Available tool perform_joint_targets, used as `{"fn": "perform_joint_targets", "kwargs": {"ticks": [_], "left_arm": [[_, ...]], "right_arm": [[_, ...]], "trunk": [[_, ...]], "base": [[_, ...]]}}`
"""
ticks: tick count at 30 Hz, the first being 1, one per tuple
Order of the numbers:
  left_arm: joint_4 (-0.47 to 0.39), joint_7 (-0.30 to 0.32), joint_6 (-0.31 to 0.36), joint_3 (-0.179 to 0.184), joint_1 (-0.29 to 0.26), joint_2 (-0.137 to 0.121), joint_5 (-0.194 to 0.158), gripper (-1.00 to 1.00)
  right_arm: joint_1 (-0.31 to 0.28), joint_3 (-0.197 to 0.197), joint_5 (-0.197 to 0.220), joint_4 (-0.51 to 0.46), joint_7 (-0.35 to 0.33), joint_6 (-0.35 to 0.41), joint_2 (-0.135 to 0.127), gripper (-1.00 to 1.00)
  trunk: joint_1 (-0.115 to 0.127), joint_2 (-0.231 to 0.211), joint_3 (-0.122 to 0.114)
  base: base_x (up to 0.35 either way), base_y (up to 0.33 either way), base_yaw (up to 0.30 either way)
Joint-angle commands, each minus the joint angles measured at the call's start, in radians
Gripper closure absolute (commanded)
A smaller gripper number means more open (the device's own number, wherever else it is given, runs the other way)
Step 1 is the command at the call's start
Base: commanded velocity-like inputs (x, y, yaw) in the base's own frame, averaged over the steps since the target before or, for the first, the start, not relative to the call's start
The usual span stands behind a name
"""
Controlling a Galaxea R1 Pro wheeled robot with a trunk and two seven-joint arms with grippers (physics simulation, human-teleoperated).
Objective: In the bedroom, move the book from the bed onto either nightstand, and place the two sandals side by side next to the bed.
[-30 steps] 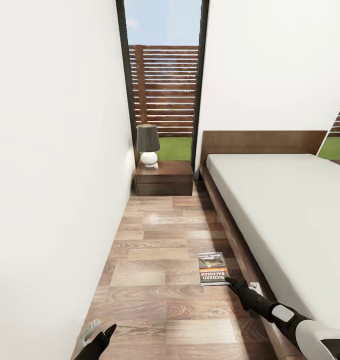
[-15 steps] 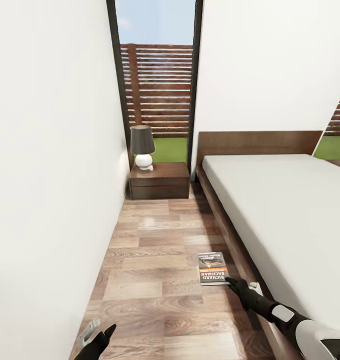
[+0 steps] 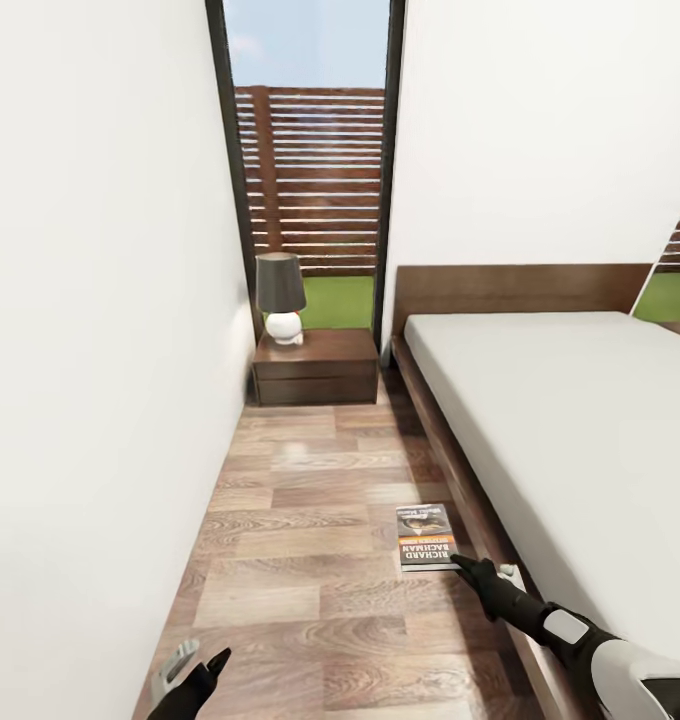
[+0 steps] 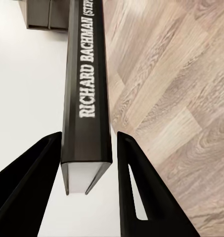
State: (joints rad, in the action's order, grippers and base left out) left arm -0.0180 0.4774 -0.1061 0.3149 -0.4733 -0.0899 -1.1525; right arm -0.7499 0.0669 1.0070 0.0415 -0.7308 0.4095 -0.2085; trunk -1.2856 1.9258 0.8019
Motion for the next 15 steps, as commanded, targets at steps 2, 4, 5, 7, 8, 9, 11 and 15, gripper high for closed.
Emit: {"fn": "perform_joint_targets", "kwargs": {"ticks": [2,4,5,7,8,9,11,15], "left_arm": [[0.001,0.003,-0.004,0.009,-0.001,0.000,-0.006,-1.00],[0.001,0.003,-0.004,0.009,-0.001,0.000,-0.006,-1.00],[0.001,0.003,-0.004,0.008,-0.001,0.000,-0.006,-1.00],[0.001,0.003,-0.004,0.008,-0.001,0.000,-0.006,-1.00],[0.001,0.003,-0.004,0.008,-0.001,0.000,-0.006,-1.00],[0.001,0.003,-0.004,0.008,-0.001,-0.001,-0.006,-1.00],[0.001,0.003,-0.004,0.008,-0.001,-0.001,-0.006,-1.00],[0.001,0.003,-0.004,0.008,-0.001,-0.002,-0.006,-1.00]], "right_arm": [[-0.002,0.002,0.013,0.003,-0.005,0.008,0.000,1.00],[-0.002,0.002,0.013,0.003,-0.005,0.008,0.000,1.00],[-0.002,0.002,0.013,0.003,-0.005,0.008,0.000,1.00],[-0.002,0.002,0.013,0.003,-0.005,0.008,0.000,1.00],[-0.002,0.002,0.013,0.003,-0.005,0.008,0.000,1.00],[-0.002,0.002,0.013,0.003,-0.005,0.007,0.000,1.00],[-0.002,0.002,0.013,0.003,-0.005,0.007,0.000,1.00],[-0.002,0.002,0.013,0.003,-0.005,0.008,0.000,1.00]], "trunk": [[0.000,0.000,0.001],[0.000,0.000,0.001],[0.000,0.000,0.001],[0.000,0.000,0.001],[0.000,0.000,0.001],[0.000,0.000,0.001],[0.000,0.000,0.001],[0.000,0.000,0.001]], "base": [[0.197,-0.020,0.000],[0.191,-0.040,0.000],[0.188,-0.057,0.000],[0.186,-0.072,0.000],[0.184,-0.084,0.000],[0.181,-0.095,0.000],[0.177,-0.098,0.000],[0.170,-0.095,0.000]]}}
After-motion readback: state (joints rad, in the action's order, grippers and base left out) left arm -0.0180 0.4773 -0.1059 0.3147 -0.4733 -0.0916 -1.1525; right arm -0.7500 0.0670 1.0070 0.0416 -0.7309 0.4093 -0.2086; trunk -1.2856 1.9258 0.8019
